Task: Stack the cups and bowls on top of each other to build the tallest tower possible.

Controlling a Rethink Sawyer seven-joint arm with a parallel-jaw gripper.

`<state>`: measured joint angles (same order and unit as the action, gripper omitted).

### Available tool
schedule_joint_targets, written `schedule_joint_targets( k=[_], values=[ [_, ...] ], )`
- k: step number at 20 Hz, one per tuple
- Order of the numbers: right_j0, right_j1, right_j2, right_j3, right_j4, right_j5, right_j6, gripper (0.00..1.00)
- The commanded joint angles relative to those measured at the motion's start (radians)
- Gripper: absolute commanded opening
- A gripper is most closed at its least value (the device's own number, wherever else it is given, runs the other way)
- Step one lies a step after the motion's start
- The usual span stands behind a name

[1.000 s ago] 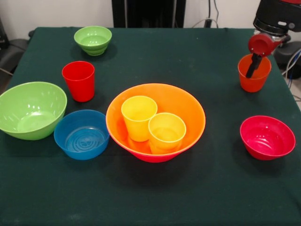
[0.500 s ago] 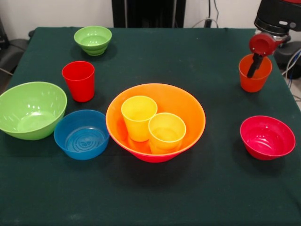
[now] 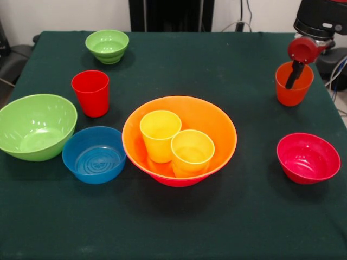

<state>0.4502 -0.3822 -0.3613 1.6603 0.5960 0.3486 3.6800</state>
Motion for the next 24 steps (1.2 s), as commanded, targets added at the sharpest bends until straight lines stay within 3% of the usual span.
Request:
schedule_joint_targets(
  k=[1,13,24],
  values=[
    [-0.011,0.046,0.1,-0.001,-0.046,0.049,-0.022,1.0],
    [0.003,-0.017,0.084,0.0,-0.05,0.136,-0.013,1.0],
    [-0.017,-0.009,0.065,-0.017,-0.072,0.151,-0.042,1.0]
  ],
)
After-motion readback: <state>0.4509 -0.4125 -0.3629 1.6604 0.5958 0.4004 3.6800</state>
